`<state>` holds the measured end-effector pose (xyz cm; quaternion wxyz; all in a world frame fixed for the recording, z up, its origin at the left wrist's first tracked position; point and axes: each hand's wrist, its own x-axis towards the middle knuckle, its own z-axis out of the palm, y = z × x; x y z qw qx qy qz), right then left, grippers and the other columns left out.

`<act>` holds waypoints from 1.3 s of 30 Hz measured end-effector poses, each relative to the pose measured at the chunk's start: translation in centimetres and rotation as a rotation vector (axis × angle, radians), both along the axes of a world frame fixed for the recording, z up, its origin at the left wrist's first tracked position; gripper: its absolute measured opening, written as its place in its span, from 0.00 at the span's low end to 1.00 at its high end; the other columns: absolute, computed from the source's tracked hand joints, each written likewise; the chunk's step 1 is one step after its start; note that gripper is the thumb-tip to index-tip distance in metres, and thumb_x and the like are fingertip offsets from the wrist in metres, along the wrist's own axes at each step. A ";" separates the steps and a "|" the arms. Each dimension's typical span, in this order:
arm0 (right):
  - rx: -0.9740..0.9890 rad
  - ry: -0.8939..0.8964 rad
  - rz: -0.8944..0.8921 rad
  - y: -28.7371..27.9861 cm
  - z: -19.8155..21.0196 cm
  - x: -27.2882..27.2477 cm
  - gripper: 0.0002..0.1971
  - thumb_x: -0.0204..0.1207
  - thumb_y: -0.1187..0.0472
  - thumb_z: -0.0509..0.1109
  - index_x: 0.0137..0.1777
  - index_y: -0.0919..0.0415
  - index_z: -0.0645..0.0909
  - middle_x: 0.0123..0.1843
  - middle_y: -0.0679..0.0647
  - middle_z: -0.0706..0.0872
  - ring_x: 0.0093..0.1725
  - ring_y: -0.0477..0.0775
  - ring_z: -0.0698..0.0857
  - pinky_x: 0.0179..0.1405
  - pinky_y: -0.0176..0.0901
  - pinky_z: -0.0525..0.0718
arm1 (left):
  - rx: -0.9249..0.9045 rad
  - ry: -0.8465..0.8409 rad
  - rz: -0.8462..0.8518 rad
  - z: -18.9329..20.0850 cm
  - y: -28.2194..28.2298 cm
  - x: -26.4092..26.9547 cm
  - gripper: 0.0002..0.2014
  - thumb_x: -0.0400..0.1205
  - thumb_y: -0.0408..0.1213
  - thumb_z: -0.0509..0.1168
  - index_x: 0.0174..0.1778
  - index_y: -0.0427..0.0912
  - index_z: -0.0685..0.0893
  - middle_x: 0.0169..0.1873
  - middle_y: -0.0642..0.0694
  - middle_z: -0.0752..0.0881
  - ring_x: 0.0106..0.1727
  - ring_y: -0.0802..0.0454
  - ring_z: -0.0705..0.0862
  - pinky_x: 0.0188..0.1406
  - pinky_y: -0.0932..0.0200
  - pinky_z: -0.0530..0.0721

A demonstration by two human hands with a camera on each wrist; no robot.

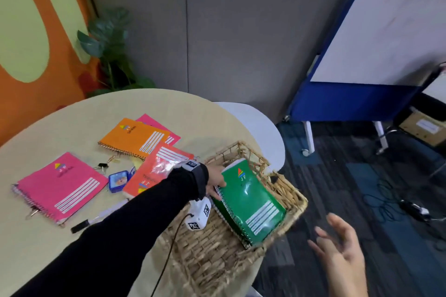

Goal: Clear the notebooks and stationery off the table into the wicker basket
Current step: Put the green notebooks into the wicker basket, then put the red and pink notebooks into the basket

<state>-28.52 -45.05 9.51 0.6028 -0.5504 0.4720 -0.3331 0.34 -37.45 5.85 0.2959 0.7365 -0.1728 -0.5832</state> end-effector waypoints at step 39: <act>-1.788 1.307 2.278 16.5 -7.8 47.5 0.28 0.64 0.47 0.79 0.64 0.53 0.81 0.64 0.52 0.82 0.70 0.62 0.72 0.66 0.62 0.70 | 0.582 -0.458 1.285 -7.9 30.7 12.4 0.34 0.72 0.34 0.73 0.69 0.29 0.63 0.68 0.31 0.67 0.64 0.31 0.76 0.65 0.45 0.77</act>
